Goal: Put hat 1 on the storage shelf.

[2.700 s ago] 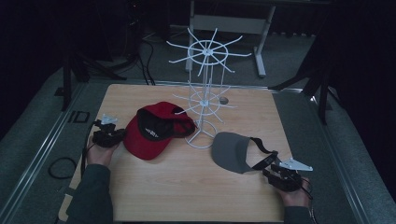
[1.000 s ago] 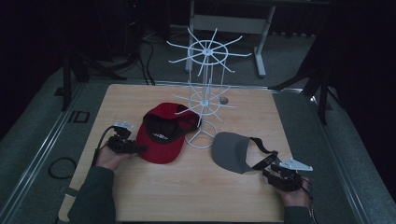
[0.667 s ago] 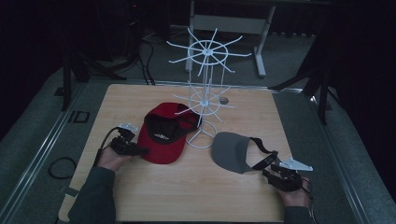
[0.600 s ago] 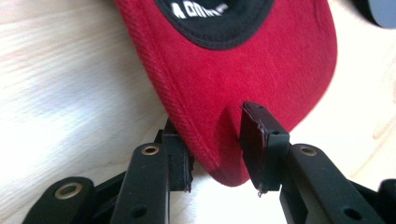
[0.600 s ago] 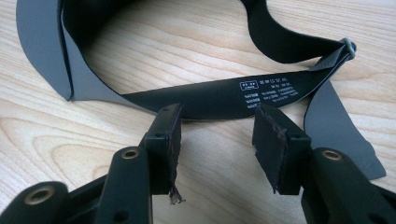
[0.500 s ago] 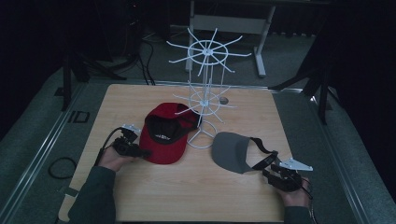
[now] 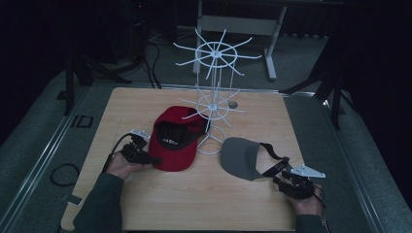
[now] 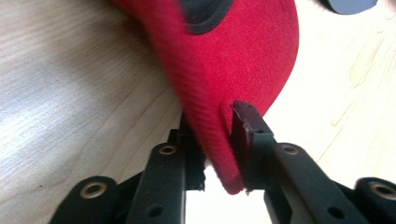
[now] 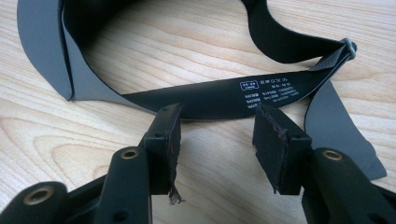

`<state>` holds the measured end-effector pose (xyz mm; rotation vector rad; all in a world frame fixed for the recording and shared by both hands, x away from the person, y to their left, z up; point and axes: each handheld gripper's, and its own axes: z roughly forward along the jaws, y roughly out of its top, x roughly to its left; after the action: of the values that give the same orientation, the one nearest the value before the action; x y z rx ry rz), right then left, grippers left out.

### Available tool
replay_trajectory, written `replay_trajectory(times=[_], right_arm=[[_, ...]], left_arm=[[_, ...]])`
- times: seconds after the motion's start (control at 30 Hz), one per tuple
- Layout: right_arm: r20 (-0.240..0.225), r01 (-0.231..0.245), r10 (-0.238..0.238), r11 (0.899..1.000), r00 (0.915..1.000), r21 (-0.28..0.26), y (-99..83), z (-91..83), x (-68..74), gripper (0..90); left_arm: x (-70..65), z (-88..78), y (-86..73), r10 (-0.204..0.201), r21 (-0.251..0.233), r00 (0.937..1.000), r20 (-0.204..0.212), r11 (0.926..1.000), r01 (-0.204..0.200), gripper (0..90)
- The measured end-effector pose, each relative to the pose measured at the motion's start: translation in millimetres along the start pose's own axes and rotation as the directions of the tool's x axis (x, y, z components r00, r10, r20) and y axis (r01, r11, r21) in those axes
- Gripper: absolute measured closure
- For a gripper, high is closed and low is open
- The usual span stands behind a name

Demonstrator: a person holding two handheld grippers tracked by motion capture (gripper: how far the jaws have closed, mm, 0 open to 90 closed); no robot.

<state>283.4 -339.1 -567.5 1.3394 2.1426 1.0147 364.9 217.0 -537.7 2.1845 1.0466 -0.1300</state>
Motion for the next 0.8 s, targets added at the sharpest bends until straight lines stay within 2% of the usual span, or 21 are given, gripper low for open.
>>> replay_trajectory(times=[0.1, 0.13, 0.17, 0.23, 0.4, 0.63, 0.8], right_arm=[[0.0, 0.0, 0.0, 1.0, 1.0, 0.0, -0.1, 0.0, 0.1, 51.3], [0.0, 0.0, 0.0, 1.0, 1.0, 0.0, -0.1, 0.0, 0.1, 51.3], [0.0, -0.001, 0.001, 1.0, 1.0, 0.0, 0.0, -0.1, 0.0, 51.3], [-0.001, -0.001, 0.001, 1.0, 1.0, 0.0, 0.0, -0.1, 0.0, 51.3], [-0.001, -0.003, 0.003, 1.0, 1.0, 0.001, 0.0, -0.1, 0.0, 51.3], [-0.001, -0.002, 0.002, 1.0, 1.0, 0.001, 0.0, -0.1, -0.1, 51.3], [-0.002, -0.003, 0.003, 1.0, 1.0, 0.001, 0.0, -0.1, -0.2, 51.3]], left_arm=[[-3.1, -8.0, -2.2, 0.002, -0.047, 0.9998, -0.021, 0.9989, -0.003, 83.9], [-3.9, -10.2, -2.5, 0.01, -0.054, 0.9992, -0.04, 0.9985, -0.013, 85.7], [-4.4, -13.0, -2.9, 0.011, -0.058, 0.9979, -0.064, 0.9982, -0.015, 85.7], [-3.5, -15.8, -4.6, -0.004, -0.076, 0.9969, -0.079, 0.9971, -0.002, 85.8], [-3.6, -23.3, -9.8, -0.006, -0.131, 0.9914, -0.131, 0.9913, -0.011, 86.0], [2.4, -31.3, -11.6, -0.029, -0.159, 0.9911, -0.13, 0.9873, 0.008, 86.1], [6.2, -39.6, -12.1, -0.061, -0.207, 0.9892, -0.133, 0.9777, 0.033, 86.2]])
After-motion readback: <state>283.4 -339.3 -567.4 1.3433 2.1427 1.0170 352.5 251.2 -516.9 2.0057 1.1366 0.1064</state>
